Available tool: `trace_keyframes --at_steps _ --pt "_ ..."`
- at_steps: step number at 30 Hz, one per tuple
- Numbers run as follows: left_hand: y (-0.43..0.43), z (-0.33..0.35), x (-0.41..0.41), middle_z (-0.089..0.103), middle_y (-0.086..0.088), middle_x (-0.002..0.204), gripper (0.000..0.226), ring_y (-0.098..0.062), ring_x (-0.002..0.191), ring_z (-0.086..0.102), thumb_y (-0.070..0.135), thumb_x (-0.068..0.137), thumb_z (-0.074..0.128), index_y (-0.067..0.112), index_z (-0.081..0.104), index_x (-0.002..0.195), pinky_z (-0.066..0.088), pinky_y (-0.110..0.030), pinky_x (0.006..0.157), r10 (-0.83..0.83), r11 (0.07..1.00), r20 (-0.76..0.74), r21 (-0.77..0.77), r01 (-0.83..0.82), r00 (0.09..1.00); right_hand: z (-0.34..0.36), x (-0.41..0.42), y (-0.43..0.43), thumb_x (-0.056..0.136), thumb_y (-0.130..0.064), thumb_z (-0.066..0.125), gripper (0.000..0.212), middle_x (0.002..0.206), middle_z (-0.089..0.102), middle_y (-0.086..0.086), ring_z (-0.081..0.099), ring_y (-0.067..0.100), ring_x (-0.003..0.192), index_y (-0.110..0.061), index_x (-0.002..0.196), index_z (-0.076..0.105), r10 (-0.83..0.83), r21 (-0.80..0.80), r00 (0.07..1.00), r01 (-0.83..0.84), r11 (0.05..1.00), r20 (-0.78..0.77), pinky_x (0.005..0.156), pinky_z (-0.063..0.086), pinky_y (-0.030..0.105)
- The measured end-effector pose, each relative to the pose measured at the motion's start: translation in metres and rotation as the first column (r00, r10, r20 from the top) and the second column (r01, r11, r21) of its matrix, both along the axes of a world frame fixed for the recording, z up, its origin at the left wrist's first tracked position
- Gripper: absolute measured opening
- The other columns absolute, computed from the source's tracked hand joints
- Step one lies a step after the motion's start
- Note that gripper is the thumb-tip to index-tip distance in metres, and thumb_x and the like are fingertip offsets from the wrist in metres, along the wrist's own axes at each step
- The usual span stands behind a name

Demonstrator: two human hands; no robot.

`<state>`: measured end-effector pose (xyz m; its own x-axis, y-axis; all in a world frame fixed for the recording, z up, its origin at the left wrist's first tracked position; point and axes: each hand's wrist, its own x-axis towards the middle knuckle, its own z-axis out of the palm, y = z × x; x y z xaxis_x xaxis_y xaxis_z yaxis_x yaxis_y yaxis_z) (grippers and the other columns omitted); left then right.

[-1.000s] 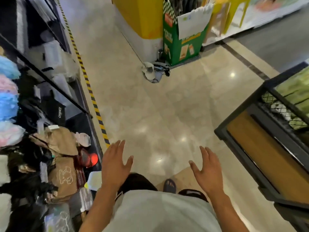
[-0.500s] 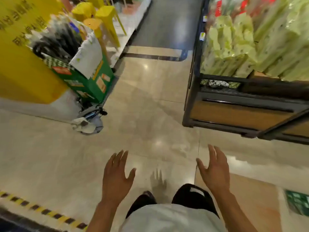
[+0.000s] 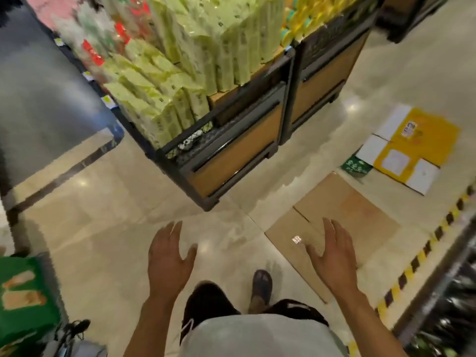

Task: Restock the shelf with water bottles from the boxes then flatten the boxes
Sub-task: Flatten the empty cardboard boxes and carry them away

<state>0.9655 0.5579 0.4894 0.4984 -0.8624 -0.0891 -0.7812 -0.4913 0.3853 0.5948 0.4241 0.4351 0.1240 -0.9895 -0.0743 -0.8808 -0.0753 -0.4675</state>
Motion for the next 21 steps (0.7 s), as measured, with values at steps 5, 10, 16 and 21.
trace_keyframes --at_steps 5,10,16,21 --pt "-0.084 -0.003 -0.003 0.05 -0.013 0.154 0.076 -0.035 0.143 0.044 0.06 0.093 0.047 0.013 0.045 0.153 0.036 -0.054 0.118 -0.285 0.958 -0.012 0.016 0.285 0.958 0.003 -0.017 0.016 0.095 -0.039 0.07 0.084 0.162 0.035 0.014 0.032 0.034 0.149 -0.015 0.161 0.025 -0.277 0.084 0.961 0.278 0.957 -0.03 0.123 0.028 0.049" --pt "-0.177 -0.023 -0.02 0.05 -0.01 0.154 0.074 -0.032 0.145 0.041 0.053 0.091 0.055 0.013 0.046 0.152 0.034 -0.05 0.12 -0.547 0.834 -0.07 0.041 0.551 0.834 0.004 -0.023 0.048 0.092 -0.033 0.074 0.081 0.157 0.043 0.016 0.039 0.037 0.144 -0.011 0.158 0.032 -0.559 0.076 0.828 0.56 0.825 -0.042 0.117 0.038 0.054" --pt "-0.275 -0.036 -0.075 0.048 -0.004 0.155 0.07 -0.026 0.145 0.039 0.048 0.096 0.064 0.018 0.04 0.154 0.034 -0.049 0.12 -0.761 0.644 -0.082 0.035 0.765 0.644 0.002 -0.031 0.076 0.09 -0.029 0.074 0.078 0.152 0.047 0.012 0.041 0.034 0.142 -0.016 0.157 0.035 -0.806 0.098 0.591 0.801 0.59 0.023 0.114 0.04 0.055" --pt "-0.328 -0.052 -0.153 0.044 -0.002 0.158 0.069 -0.024 0.148 0.035 0.047 0.097 0.063 0.02 0.037 0.156 0.03 -0.047 0.123 -0.781 0.611 -0.125 0.046 0.79 0.612 -0.018 -0.075 0.066 0.088 -0.025 0.078 0.077 0.147 0.052 0.017 0.046 0.037 0.138 -0.008 0.152 0.04 -0.837 0.112 0.547 0.83 0.546 0.028 0.11 0.043 0.057"
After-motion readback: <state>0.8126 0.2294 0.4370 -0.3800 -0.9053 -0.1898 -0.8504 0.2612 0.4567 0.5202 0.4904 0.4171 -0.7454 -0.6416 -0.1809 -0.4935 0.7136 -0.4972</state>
